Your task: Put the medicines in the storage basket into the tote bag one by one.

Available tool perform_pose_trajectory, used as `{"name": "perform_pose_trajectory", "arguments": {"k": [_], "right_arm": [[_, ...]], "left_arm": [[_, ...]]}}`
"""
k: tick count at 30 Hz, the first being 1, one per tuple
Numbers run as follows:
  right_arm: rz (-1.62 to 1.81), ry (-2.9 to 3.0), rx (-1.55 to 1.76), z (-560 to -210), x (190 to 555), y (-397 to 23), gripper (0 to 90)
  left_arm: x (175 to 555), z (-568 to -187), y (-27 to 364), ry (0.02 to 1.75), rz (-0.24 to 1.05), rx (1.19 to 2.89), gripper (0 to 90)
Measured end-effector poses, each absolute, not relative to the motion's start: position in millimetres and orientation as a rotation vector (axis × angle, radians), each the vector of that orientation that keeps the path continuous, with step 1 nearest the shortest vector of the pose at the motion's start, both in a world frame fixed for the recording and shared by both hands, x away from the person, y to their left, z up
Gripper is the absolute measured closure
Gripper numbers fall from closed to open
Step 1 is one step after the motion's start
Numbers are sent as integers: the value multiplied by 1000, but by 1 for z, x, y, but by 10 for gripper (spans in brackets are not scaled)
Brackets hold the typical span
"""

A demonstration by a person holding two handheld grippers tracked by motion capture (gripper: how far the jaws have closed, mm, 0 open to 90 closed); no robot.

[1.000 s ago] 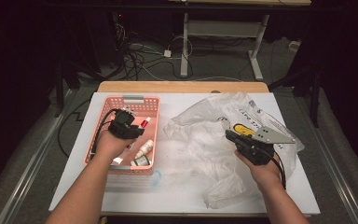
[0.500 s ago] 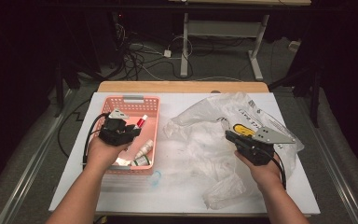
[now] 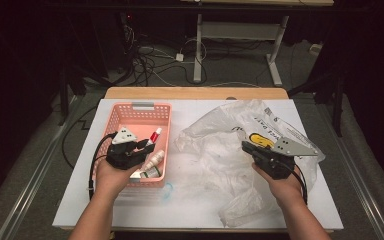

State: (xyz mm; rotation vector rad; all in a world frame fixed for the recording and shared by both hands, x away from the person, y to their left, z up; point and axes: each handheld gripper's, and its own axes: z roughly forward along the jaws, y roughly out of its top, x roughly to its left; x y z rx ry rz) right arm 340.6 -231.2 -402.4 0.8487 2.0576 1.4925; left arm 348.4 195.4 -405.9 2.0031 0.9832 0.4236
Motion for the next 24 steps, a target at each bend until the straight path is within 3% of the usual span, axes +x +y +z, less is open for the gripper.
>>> {"name": "perform_pose_trajectory", "arguments": {"k": [24], "right_arm": [[1513, 2017, 859, -397, 348, -240, 900]], "left_arm": [[333, -389, 181, 887, 390, 1903, 680]]}}
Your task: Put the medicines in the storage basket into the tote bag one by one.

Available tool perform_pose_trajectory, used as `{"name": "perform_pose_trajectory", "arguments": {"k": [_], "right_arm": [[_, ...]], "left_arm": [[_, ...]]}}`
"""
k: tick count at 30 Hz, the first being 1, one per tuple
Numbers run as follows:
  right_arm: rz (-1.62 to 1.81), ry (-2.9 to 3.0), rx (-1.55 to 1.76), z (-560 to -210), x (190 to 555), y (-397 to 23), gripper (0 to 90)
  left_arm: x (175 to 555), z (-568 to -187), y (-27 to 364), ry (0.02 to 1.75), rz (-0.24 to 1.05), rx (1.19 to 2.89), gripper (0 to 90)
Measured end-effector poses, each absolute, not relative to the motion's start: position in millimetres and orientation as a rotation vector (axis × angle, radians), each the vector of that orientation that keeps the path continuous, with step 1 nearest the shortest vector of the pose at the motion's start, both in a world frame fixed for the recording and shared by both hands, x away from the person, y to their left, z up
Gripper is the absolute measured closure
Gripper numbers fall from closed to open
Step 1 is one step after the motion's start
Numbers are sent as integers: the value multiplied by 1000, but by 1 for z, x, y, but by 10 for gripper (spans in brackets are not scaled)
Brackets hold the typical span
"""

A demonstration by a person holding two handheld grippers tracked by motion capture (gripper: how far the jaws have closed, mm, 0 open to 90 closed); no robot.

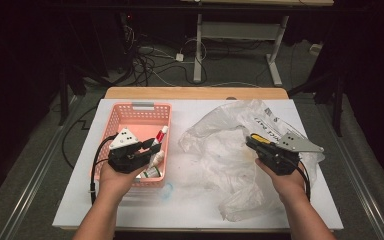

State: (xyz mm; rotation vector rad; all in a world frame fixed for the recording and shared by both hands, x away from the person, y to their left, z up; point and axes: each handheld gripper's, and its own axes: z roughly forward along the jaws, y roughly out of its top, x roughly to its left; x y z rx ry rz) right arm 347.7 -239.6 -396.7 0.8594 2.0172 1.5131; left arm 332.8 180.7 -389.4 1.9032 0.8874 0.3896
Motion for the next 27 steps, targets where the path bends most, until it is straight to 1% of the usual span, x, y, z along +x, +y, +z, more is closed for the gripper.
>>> {"name": "perform_pose_trajectory", "arguments": {"k": [7, 12, 16, 23, 27], "right_arm": [[1521, 2012, 865, -396, 348, -238, 900], [1518, 2011, 860, -395, 348, -236, 900], [1519, 2014, 866, -395, 348, -236, 900], [1520, 2023, 855, -395, 349, -236, 900], [1510, 2023, 858, -395, 348, -236, 900]], "left_arm": [[321, -381, 166, 808, 347, 1874, 679], [313, -376, 152, 754, 345, 1880, 679], [309, -378, 141, 715, 328, 1888, 679], [308, -385, 124, 693, 294, 1916, 679], [311, -390, 114, 680, 254, 1926, 679]]}}
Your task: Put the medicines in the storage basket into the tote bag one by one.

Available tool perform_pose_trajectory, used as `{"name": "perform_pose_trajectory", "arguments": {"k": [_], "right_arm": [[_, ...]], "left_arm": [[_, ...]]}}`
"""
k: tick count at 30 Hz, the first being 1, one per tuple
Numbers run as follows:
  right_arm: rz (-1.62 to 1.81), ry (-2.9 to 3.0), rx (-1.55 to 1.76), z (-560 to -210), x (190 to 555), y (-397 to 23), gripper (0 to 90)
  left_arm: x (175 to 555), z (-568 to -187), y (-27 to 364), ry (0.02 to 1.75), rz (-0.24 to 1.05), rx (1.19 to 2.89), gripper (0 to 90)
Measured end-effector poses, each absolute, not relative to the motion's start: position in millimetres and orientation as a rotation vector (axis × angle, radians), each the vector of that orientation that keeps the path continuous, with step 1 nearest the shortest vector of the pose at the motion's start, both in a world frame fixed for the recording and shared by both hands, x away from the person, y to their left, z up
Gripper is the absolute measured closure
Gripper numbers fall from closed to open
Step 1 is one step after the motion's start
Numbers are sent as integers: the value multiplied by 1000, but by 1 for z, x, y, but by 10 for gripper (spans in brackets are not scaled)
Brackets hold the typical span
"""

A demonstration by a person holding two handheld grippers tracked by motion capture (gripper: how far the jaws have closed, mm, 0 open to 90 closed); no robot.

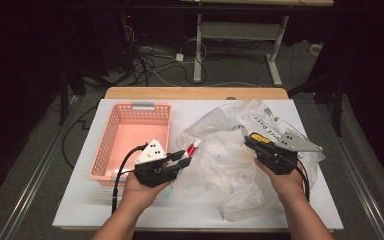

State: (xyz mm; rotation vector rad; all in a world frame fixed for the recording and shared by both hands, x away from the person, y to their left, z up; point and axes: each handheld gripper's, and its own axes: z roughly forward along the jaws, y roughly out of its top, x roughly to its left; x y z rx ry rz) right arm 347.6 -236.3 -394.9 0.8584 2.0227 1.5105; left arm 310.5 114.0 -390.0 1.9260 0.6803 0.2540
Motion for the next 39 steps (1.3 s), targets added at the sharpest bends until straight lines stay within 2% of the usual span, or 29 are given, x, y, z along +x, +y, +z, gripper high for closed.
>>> {"name": "perform_pose_trajectory", "arguments": {"k": [19, 39], "right_arm": [[1515, 2027, 853, -396, 347, -234, 900], [1538, 2011, 836, -392, 344, -234, 900]], "left_arm": [[325, -409, 59, 651, 247, 2001, 679], [346, -429, 20, 679, 281, 2071, 679]]}}
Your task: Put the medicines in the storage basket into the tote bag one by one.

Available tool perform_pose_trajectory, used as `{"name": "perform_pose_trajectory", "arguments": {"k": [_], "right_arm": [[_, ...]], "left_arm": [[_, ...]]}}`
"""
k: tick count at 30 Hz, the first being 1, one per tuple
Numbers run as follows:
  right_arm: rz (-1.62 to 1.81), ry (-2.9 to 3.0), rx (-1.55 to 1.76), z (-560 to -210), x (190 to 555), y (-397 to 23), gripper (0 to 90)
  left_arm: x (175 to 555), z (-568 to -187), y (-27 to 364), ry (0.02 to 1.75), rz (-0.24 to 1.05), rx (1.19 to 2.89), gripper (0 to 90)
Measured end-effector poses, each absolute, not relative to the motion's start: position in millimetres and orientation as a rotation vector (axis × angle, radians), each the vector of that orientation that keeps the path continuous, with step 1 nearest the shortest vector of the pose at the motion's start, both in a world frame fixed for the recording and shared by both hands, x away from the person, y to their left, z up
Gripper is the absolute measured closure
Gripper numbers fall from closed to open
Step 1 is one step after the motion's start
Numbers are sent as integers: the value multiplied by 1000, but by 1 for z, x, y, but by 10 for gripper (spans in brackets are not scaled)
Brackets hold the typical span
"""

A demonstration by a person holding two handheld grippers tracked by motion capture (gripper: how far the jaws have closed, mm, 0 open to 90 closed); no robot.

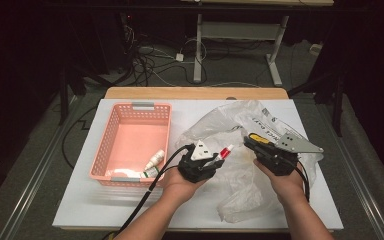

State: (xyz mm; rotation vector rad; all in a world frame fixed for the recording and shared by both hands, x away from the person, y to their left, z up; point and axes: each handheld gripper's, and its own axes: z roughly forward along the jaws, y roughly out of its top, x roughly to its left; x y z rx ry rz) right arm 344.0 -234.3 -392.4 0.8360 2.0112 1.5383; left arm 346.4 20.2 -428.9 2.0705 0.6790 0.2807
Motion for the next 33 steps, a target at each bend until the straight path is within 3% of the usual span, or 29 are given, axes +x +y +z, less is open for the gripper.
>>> {"name": "perform_pose_trajectory", "arguments": {"k": [33], "right_arm": [[1585, 1981, 852, -389, 345, -241, 900]], "left_arm": [[389, -459, -52, 702, 300, 2115, 677]]}}
